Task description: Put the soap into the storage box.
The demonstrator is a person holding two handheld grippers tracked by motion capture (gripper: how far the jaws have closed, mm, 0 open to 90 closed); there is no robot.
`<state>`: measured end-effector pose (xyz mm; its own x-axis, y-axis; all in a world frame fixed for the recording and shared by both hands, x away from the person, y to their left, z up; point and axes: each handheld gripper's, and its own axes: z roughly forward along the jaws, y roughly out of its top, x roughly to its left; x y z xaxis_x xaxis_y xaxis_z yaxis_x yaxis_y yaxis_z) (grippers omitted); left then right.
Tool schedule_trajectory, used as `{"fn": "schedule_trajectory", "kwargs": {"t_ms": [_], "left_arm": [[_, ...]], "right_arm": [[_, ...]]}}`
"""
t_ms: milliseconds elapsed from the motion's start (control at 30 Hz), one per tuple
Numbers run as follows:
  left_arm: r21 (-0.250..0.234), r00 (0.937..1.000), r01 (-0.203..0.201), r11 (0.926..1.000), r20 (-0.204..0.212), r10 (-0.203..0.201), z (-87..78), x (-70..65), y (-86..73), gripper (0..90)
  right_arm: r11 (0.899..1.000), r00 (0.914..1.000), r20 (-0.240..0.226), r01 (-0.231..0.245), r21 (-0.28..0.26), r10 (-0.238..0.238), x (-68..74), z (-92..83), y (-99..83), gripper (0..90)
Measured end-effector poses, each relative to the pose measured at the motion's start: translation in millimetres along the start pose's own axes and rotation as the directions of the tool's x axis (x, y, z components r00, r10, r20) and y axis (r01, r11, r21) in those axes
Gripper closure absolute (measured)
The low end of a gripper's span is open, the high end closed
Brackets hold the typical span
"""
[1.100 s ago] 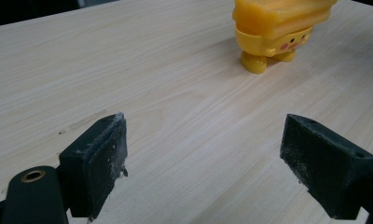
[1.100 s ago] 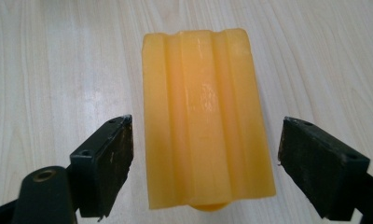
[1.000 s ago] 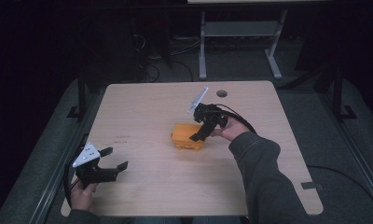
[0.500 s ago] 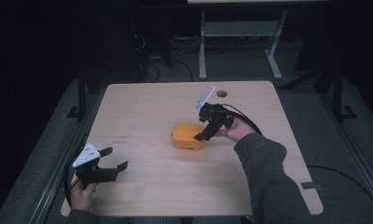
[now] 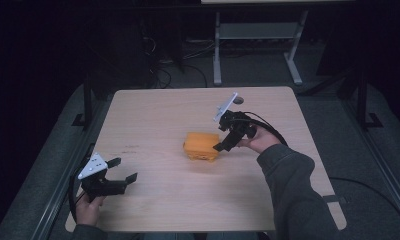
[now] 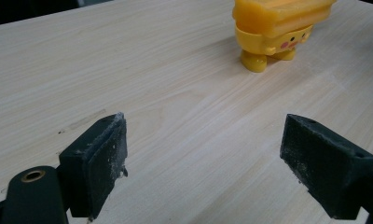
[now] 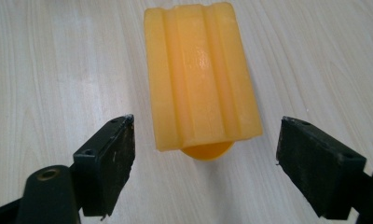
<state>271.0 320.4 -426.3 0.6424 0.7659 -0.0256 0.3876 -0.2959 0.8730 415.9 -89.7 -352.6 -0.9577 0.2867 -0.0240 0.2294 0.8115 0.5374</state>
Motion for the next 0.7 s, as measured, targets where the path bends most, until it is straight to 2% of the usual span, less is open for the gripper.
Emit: {"fn": "schedule_trajectory", "kwargs": {"t_ms": [267,700], "left_arm": [[-0.003,1.0,0.003,1.0,0.0,-0.003,-0.1,-0.1,0.1,14.1],[0.001,1.0,-0.001,1.0,-0.001,0.001,-0.1,0.0,-0.1,14.1]], "right_arm": [[1.0,0.9998,0.014,-0.012,-0.013,0.012,-0.7,-9.1,-6.9,19.2],[0.999,0.9989,0.024,-0.041,-0.01,0.041,-1.7,-12.4,-23.7,19.2]]}}
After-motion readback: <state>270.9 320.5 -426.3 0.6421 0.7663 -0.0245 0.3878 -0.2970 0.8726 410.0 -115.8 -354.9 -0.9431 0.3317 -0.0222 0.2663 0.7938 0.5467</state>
